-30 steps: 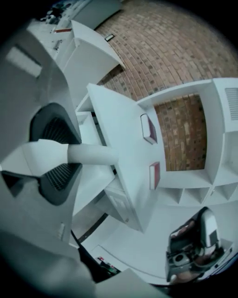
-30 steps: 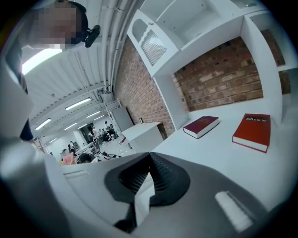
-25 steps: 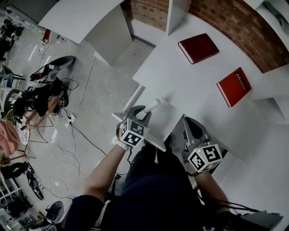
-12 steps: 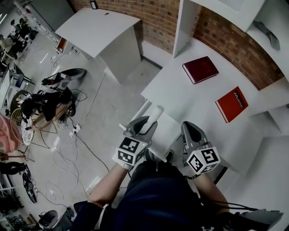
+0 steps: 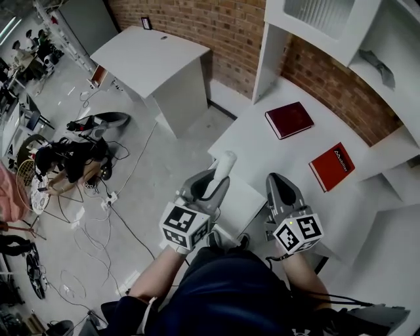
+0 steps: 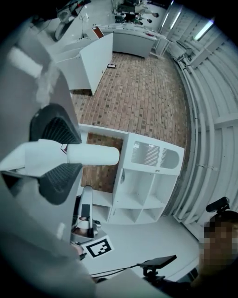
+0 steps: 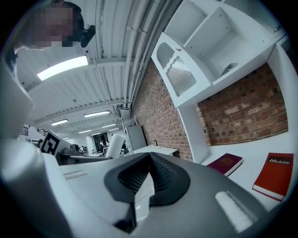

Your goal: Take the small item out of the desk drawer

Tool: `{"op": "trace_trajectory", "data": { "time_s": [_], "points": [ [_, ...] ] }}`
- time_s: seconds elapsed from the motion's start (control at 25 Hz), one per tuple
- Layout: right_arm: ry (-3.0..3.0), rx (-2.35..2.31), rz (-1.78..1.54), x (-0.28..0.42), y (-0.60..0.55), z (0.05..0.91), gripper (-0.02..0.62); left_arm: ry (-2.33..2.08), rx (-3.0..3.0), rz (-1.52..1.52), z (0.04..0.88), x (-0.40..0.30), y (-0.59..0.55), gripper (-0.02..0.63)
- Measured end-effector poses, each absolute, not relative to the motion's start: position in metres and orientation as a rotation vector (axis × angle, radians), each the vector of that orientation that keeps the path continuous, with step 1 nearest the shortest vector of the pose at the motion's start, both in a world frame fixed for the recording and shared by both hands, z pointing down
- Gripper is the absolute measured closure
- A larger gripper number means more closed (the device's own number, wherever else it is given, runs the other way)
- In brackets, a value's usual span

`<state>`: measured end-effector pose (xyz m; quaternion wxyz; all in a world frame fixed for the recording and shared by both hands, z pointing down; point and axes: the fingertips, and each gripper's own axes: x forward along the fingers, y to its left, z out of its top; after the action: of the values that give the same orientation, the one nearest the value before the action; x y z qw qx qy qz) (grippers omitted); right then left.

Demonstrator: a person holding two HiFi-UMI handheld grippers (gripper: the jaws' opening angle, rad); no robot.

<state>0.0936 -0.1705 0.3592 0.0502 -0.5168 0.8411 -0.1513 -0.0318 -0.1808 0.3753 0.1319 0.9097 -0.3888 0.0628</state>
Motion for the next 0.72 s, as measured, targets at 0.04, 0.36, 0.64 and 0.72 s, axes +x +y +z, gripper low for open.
{"op": "trace_trajectory", "data": {
  "time_s": [0.04,0.36,0.64,0.72],
  "points": [
    [2.559,-1.572,-0.448,0.093,-0.171,0.355,0.594,-1.134,2.639,0.16,0.368,-0.033,-0.181,0.468],
    [2.554,-1.543,-0.346,0.084,-0.177,0.323,0.594,-1.149,2.693,0.073,0.345,-0.044,-0.178,0.468],
    [2.559,-1.526,-0.277,0.075,-0.18,0.303,0.594,-1.155,2.689,-0.017,0.323,-0.048,-0.179,0.468],
    [2.565,-1.524,-0.263,0.074,-0.18,0.301,0.594,-1.148,2.695,-0.04,0.323,-0.049,-0.178,0.469]
  ]
}}
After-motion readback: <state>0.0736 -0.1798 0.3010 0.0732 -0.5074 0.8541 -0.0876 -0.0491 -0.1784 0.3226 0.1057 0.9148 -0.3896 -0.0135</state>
